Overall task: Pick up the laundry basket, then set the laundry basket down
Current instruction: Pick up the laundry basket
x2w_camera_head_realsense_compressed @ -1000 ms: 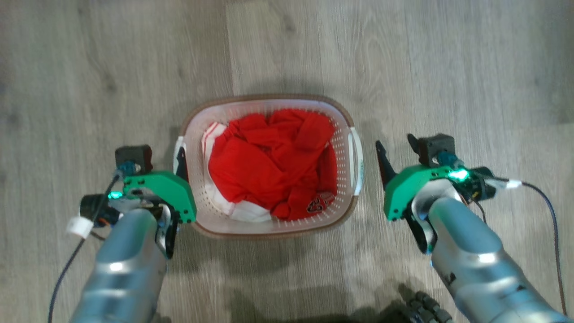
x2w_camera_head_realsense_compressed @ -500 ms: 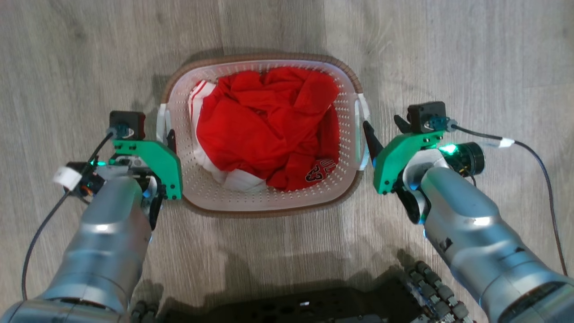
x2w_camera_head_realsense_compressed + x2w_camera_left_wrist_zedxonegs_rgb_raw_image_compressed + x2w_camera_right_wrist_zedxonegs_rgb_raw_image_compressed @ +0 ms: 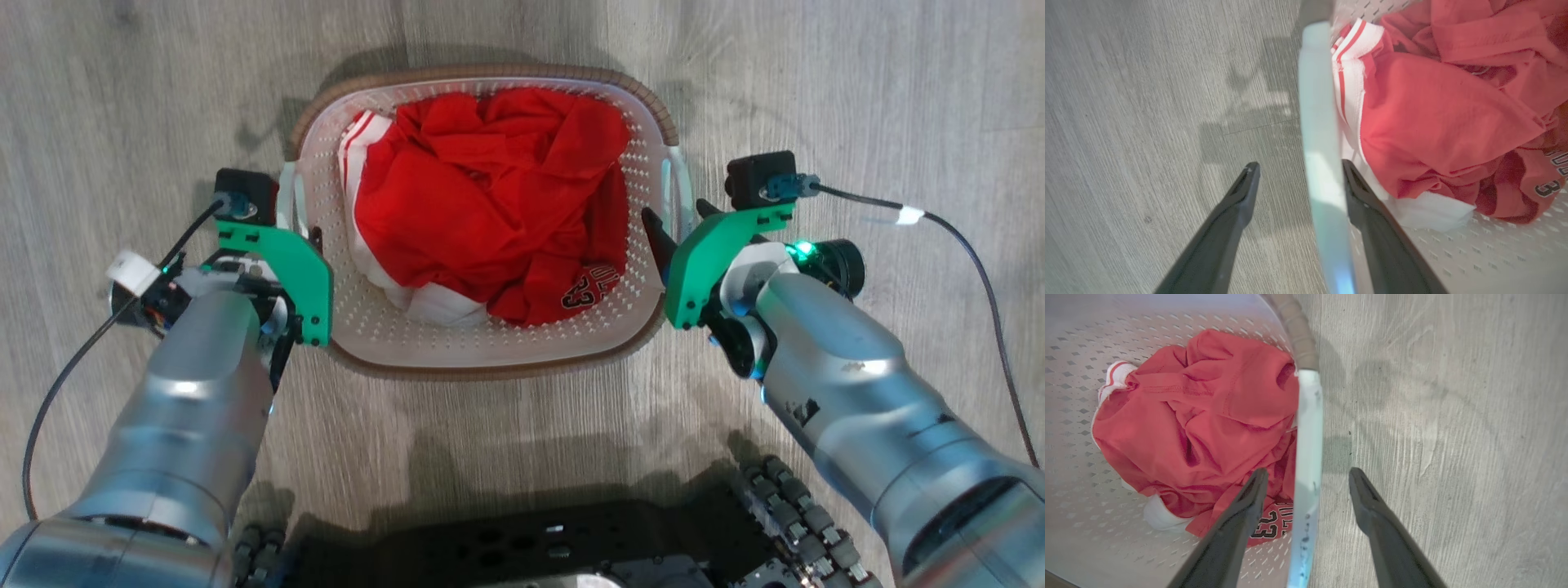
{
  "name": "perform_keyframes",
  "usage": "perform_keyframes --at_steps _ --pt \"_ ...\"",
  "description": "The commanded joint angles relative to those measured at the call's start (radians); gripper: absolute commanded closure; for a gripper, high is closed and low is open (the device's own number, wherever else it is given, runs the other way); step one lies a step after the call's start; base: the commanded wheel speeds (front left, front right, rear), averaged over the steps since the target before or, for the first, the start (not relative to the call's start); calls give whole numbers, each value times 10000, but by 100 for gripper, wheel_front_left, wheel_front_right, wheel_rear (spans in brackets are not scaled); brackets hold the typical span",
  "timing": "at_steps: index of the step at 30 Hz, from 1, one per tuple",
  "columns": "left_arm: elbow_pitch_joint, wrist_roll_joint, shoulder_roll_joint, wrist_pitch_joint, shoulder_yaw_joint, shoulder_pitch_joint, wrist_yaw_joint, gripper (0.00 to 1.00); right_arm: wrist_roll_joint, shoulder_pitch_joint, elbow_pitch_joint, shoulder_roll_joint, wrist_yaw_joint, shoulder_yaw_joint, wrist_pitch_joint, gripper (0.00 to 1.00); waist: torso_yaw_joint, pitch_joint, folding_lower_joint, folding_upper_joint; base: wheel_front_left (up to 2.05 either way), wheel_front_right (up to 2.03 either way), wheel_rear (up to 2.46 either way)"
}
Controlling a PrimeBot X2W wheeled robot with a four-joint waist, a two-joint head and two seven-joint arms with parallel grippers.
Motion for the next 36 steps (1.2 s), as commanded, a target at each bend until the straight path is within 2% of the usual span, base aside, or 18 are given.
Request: perform_keyframes --at_steps 1,9,19,35,36 --pt "-37 89 398 34 136 77 40 0 113 266 -70 106 69 164 33 0 25 120 -1 0 0 0 0" --pt "-29 221 426 362 -176 -290 66 0 838 -297 256 106 69 721 181 0 104 607 -1 0 0 0 0" --pt "-26 132 432 837 -371 -598 -124 0 1498 -813 615 106 69 1370 184 0 87 959 -1 0 0 0 0" --pt "-26 -135 337 770 -478 -656 -77 0 2385 -962 898 106 69 2156 171 0 120 1025 -1 0 0 0 0" --pt "-26 -154 330 756 -483 -660 -76 0 2445 -973 909 106 69 2197 194 35 128 1030 -1 0 0 0 0"
